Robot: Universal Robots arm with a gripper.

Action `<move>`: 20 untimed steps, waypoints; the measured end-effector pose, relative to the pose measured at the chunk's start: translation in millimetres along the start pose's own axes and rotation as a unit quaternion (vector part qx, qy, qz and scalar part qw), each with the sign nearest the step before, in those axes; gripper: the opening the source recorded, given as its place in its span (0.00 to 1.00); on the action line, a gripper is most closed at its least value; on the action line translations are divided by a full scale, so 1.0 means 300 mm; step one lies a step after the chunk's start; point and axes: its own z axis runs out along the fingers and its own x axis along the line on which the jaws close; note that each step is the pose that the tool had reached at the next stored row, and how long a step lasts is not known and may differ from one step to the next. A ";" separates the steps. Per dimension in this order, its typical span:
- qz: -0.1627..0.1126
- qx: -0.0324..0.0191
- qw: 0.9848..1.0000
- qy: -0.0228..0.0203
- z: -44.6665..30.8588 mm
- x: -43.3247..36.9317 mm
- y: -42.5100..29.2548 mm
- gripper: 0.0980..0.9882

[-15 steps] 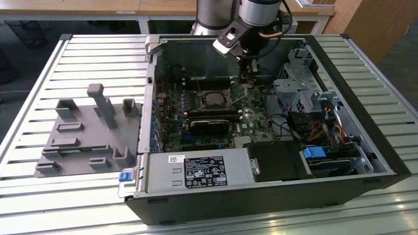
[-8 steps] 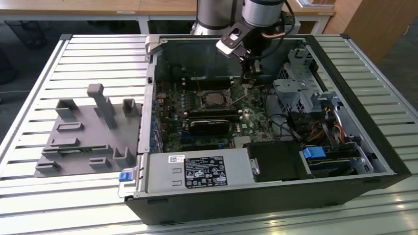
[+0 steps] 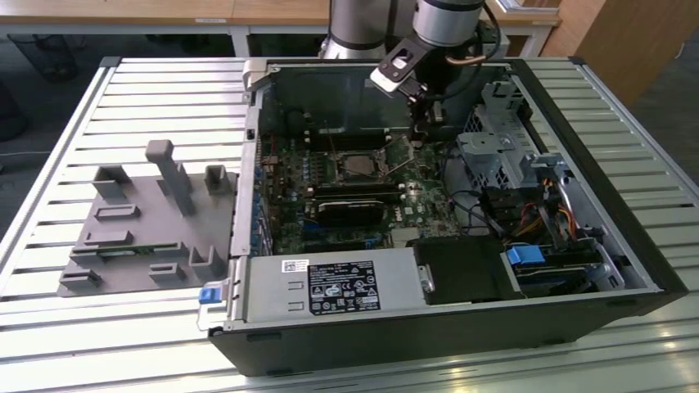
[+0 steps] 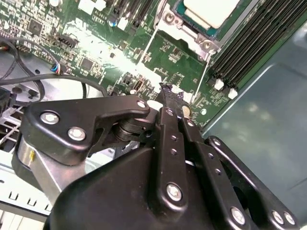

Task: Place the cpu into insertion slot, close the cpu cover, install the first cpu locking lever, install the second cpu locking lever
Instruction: 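Close the cpu cover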

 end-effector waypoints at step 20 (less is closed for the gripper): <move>0.000 0.000 1.000 0.000 0.035 0.023 0.044 0.01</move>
